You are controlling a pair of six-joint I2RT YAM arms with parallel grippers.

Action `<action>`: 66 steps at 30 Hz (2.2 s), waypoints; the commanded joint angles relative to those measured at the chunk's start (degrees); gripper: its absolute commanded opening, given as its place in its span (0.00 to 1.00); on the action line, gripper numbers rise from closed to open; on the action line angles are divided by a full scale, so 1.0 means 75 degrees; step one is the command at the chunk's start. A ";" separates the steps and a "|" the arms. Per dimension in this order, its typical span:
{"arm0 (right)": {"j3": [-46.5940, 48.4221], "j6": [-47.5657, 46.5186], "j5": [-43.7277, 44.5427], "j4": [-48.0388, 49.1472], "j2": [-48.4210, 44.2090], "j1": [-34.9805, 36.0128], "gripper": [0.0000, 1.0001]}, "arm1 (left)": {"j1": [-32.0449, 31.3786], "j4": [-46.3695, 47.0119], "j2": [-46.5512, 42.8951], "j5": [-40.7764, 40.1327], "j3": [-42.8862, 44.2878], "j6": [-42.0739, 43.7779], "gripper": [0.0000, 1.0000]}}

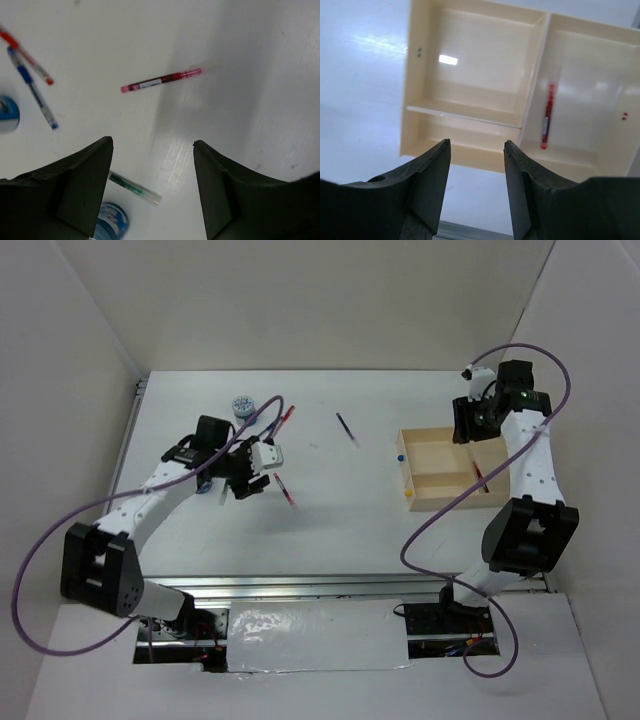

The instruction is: Sort the stationery into containers

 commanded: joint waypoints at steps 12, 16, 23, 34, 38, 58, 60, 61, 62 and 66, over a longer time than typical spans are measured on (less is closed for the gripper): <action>-0.1457 0.0636 -0.1429 -0.0529 -0.1532 0.0645 0.74 | -0.0150 -0.4598 0.5115 0.1461 0.4940 0.6525 0.60; -0.1481 0.0706 -0.1429 -0.0553 -0.1662 0.0646 0.76 | -0.0244 -0.4868 0.5548 0.1213 0.5104 0.6936 0.59; -0.1609 0.0741 -0.1628 -0.0588 -0.1533 0.0646 0.76 | -0.0431 -0.4552 0.5725 0.1003 0.4847 0.7042 0.62; -0.1762 0.0694 -0.1746 -0.0600 -0.1579 0.0845 0.75 | -0.0677 -0.4341 0.6252 0.0370 0.4742 0.6890 0.60; -0.1821 0.0741 -0.1746 -0.0541 -0.1697 0.1032 0.75 | -0.0818 -0.4633 0.6510 -0.0028 0.5068 0.6878 0.55; -0.2290 0.1924 -0.4075 0.1004 -0.3688 0.1150 0.81 | -0.0397 -0.2342 0.3419 0.3706 0.4370 -0.2000 0.00; -0.2242 0.2485 -0.4779 0.1715 -0.3876 0.1126 0.83 | -0.0280 0.0106 0.2300 0.4317 0.3586 -0.3917 0.00; -0.2312 0.2812 -0.4966 0.2080 -0.4167 0.1149 0.84 | -0.0279 0.1202 0.1874 0.4319 0.2549 -0.6096 0.00; -0.2545 0.3546 -0.5270 0.2559 -0.4309 0.1208 0.86 | -0.0279 0.2292 0.1406 0.4272 0.1970 -0.6988 0.00; -0.2700 0.4642 -0.5460 0.4354 -0.4650 0.1954 0.89 | -0.0536 0.6248 -0.0435 0.3022 0.0185 -0.9759 0.00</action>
